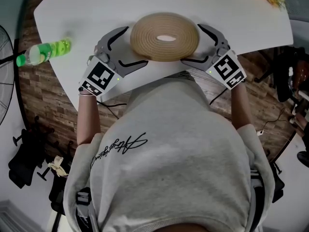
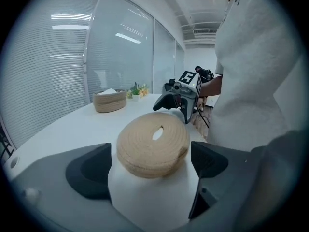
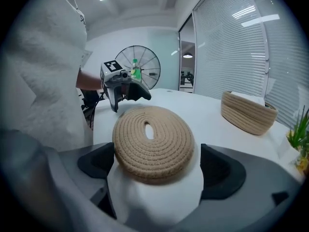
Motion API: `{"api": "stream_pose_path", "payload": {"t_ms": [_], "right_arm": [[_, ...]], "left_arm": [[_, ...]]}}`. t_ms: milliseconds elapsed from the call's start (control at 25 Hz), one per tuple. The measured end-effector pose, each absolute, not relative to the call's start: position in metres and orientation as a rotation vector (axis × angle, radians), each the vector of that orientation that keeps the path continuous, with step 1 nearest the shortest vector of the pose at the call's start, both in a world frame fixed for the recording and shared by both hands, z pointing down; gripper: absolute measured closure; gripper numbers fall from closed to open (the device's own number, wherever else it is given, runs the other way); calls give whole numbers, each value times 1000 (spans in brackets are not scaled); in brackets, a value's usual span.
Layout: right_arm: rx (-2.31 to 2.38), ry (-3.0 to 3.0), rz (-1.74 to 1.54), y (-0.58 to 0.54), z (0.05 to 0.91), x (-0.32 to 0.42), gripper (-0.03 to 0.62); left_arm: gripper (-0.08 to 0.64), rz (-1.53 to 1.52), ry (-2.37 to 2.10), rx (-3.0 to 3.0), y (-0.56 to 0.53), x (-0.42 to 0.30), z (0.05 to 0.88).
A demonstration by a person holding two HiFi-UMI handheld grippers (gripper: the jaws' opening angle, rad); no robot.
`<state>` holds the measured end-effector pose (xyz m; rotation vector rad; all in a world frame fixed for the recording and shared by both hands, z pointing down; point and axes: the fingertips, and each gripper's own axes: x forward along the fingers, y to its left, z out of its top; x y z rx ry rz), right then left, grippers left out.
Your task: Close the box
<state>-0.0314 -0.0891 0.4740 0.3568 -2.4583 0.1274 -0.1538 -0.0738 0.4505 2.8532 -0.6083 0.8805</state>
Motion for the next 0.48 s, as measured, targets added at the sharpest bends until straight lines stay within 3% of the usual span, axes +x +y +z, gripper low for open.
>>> {"api": "stream_pose_path", "payload": {"t_ms": [480], "right_arm": [[273, -2414, 162, -85, 492, -35, 40]], "left_arm": [[64, 1005, -466, 2829, -74, -147, 476]]}}
